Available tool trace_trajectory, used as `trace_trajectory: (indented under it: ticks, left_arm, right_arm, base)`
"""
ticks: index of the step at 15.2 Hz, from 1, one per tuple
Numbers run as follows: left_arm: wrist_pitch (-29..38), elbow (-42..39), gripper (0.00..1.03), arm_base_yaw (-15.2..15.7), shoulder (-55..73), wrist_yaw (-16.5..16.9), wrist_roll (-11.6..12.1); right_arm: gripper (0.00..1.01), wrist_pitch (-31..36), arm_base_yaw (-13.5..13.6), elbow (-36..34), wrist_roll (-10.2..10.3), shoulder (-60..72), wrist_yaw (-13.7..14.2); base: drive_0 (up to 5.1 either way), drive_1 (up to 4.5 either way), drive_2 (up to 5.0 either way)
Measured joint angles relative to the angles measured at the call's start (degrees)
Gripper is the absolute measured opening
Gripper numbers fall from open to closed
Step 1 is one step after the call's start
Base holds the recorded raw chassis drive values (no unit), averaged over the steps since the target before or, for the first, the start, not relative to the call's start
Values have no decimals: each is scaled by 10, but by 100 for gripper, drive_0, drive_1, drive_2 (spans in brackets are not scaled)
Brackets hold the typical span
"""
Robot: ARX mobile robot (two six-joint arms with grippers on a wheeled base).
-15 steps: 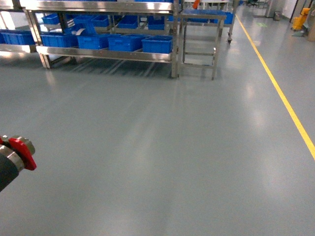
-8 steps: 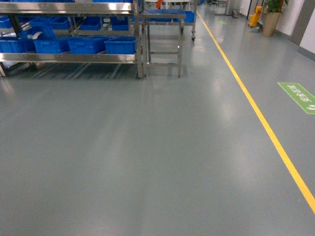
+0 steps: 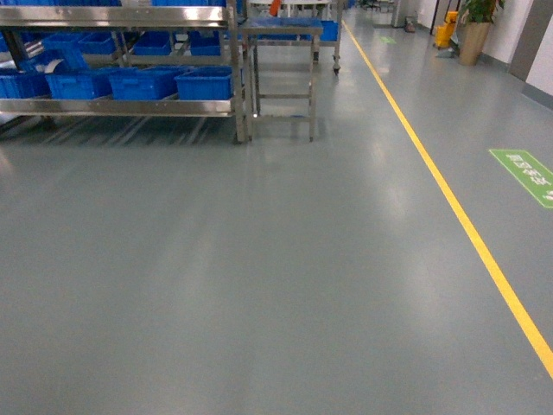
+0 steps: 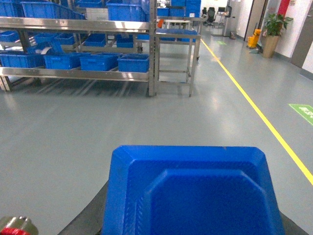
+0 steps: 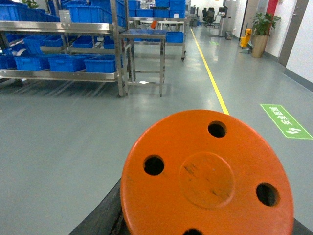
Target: Sort blue parts and orange caps into right shelf containers
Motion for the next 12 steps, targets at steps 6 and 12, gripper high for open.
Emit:
trace_trajectory:
  ticks: [6, 12]
  left_arm:
    - [2, 0, 41, 0, 0, 0, 0]
    - [0, 0, 41, 0, 0, -1, 0]
  right_arm:
    - [43, 2, 0, 0, 0, 0, 0]
    - [43, 2, 0, 0, 0, 0, 0]
  base:
    - [3, 436, -430]
    - [-1, 433, -434]
